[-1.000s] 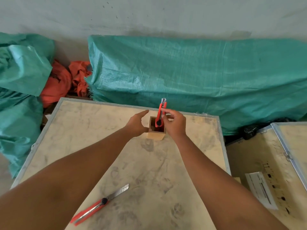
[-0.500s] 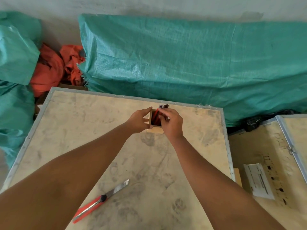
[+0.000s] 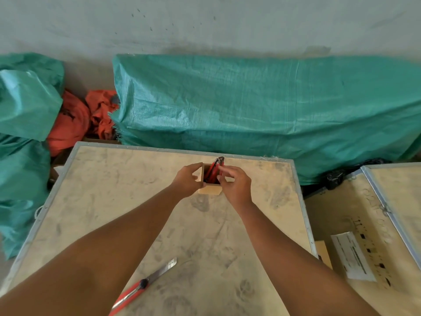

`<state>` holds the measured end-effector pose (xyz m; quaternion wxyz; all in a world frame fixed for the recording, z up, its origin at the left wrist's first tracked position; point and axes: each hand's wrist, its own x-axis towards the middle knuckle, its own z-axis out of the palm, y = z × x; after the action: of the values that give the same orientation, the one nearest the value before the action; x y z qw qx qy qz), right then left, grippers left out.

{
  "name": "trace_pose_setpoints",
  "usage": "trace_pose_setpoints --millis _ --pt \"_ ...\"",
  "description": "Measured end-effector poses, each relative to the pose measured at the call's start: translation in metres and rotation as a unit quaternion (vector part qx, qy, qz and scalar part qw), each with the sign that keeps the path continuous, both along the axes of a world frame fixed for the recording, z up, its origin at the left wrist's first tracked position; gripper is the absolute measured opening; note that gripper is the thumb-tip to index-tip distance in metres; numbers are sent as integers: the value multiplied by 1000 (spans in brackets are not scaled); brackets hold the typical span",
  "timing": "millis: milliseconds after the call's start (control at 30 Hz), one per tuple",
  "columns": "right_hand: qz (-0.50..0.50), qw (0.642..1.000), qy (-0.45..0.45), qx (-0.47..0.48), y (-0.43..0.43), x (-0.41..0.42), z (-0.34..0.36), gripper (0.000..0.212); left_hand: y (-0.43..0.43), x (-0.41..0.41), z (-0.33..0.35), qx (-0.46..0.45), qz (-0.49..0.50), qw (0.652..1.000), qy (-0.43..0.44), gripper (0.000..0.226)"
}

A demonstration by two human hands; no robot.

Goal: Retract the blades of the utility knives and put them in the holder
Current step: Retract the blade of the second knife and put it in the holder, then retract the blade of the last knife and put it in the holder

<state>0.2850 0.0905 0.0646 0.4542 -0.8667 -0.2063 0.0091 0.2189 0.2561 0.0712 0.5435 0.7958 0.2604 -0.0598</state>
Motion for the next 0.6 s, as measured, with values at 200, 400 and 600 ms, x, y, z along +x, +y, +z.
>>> trace_pose_setpoints --millis 200,400,600 --pt "22 998 63 -19 -12 -57 9 31 5 -64 10 21 26 999 11 48" --pt "51 979 195 -25 -5 -150 -6 31 19 -172 1 -7 78 997 16 34" --pt "68 949 303 -58 10 -246 -44 32 26 -271 -30 -2 110 991 82 37"
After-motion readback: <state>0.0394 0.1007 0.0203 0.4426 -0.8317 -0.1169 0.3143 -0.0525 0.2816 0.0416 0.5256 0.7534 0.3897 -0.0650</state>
